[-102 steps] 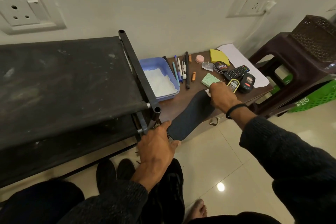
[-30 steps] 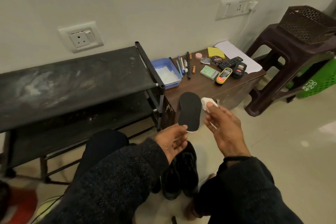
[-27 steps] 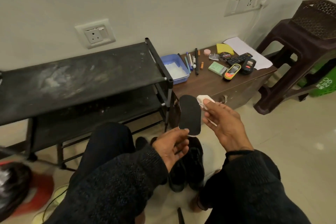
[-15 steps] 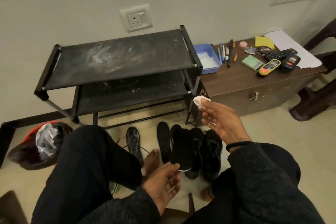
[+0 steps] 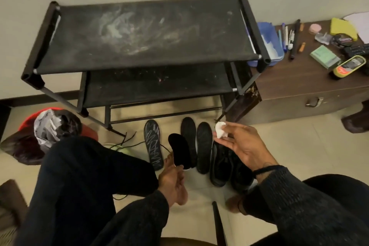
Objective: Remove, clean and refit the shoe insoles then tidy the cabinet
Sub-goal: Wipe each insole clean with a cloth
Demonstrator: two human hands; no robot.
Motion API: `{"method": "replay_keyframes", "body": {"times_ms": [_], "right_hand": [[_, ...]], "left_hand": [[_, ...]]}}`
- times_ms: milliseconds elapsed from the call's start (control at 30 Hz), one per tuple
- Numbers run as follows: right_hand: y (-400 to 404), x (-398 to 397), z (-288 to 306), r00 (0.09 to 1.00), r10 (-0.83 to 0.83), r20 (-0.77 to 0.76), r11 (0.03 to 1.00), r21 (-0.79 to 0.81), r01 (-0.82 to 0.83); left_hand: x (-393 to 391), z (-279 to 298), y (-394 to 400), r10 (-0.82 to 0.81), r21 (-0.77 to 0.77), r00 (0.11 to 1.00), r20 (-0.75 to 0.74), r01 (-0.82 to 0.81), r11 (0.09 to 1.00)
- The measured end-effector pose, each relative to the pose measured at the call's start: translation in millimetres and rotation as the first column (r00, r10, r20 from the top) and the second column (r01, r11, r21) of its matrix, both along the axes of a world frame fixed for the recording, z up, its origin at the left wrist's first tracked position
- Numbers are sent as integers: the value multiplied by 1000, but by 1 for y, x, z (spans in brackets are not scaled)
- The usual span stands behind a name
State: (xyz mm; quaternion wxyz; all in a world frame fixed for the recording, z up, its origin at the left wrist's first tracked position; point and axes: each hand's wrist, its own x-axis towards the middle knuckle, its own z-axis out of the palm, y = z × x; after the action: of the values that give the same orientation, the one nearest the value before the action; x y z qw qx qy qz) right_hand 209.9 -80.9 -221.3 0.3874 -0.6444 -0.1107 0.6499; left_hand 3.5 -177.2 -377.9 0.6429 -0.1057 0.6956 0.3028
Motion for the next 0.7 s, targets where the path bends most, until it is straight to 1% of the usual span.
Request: {"method": "replay_keyframes", "body": {"times_ms": [67, 133, 233, 333, 467, 500, 567, 600, 667, 700], "right_hand": [[1, 2, -8, 1000, 3, 21, 1000, -11, -3], [2, 1, -11, 999, 23, 29, 1000, -2, -23], [4, -6, -11, 997, 77, 17, 997, 11, -77], [2, -10, -11, 993, 120, 9, 993, -10, -120], [-4, -11, -12, 988, 152, 12, 988, -22, -152], [-6, -11, -13, 988, 152, 9, 988, -22, -152], [-8, -12, -16, 989, 151, 1, 988, -33, -150], [-8, -12, -16, 987, 158, 4, 987, -38, -158], [-8, -15, -19, 983, 185, 15, 981, -56, -184], [-7, -17, -20, 981, 194, 21, 979, -64, -192]], "left_hand": [[6, -11, 8, 39, 21, 997, 60, -40, 999], [8, -22, 12, 62, 25, 995, 78, -64, 998], [6, -40, 18, 60, 37, 998, 25, -61, 997], [4, -47, 27, 51, -6, 999, -10, -51, 999], [-2, -65, 48, 50, -30, 999, -12, -50, 998], [-5, -75, 52, 74, -32, 997, -10, -74, 997], [-15, -85, 50, 37, -15, 999, 10, -37, 999], [-23, -91, 47, -15, -7, 1000, 11, 15, 1000], [-35, -117, 39, -86, 4, 992, 96, 86, 996], [-39, -118, 38, -203, -10, 975, 88, 205, 979]]}}
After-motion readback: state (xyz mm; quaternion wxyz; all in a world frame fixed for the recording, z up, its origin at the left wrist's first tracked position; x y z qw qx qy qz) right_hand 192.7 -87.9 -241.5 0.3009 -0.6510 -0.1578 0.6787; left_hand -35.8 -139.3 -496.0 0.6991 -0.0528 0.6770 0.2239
